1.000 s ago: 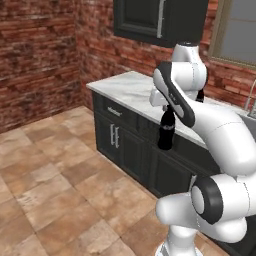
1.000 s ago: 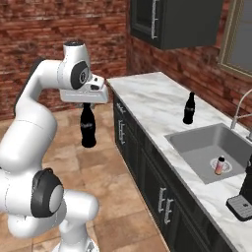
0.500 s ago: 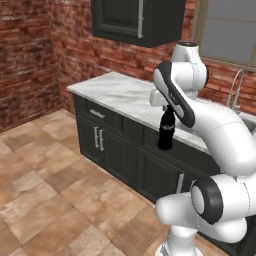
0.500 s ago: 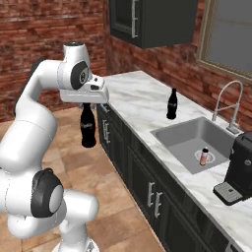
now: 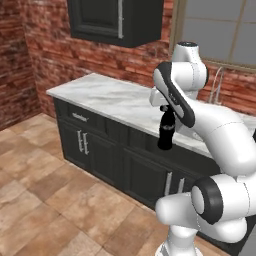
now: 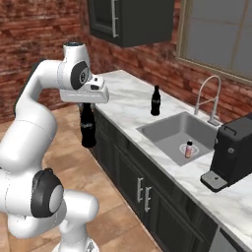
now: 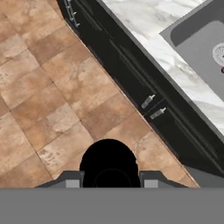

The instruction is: Place the large bottle from the dining counter next to the other large bottle outside the sink, and place the small bottle from the dining counter next to the other small bottle inside the sink.

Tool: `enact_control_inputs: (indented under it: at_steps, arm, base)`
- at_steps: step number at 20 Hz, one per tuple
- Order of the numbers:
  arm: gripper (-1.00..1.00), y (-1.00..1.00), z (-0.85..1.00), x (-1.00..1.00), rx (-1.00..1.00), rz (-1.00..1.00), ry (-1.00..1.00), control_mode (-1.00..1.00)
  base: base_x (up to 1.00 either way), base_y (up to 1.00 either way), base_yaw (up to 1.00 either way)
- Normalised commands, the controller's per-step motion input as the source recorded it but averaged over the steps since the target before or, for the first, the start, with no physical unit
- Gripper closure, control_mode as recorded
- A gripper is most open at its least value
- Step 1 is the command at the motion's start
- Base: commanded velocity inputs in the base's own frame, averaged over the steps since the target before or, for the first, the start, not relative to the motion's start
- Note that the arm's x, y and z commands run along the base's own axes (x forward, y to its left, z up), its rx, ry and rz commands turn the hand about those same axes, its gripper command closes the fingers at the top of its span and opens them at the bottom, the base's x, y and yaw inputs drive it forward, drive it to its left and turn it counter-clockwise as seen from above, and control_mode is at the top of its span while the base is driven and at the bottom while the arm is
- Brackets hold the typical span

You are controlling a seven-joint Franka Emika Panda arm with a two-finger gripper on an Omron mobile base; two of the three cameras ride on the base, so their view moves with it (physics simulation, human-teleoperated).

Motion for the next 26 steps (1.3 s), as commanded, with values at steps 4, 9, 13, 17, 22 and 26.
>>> enact_control_inputs:
  at_steps: [4,9,13,17,22,26]
  arm:
    - [1.00,0.00,0.00,0.00,0.00,0.00,0.00,1.00]
    - [1.00,0.00,0.00,0.00,0.00,0.00,0.00,1.00]
    - [1.00,0.00,0.00,0.00,0.00,0.00,0.00,1.00]
    - [1.00,0.00,0.00,0.00,0.00,0.00,0.00,1.00]
    - [1.00,0.00,0.00,0.00,0.00,0.00,0.00,1.00]
    - [1.00,0.00,0.00,0.00,0.00,0.00,0.00,1.00]
  base:
    - [0.00,0.00,-0.25]
    - [0.07,0.11,-0.23]
    - [0.74,0.37,-0.12]
    - [0.99,0.30,-0.07]
    - [0.83,-0.11,-0.04]
    - [0.70,-0.23,-0.04]
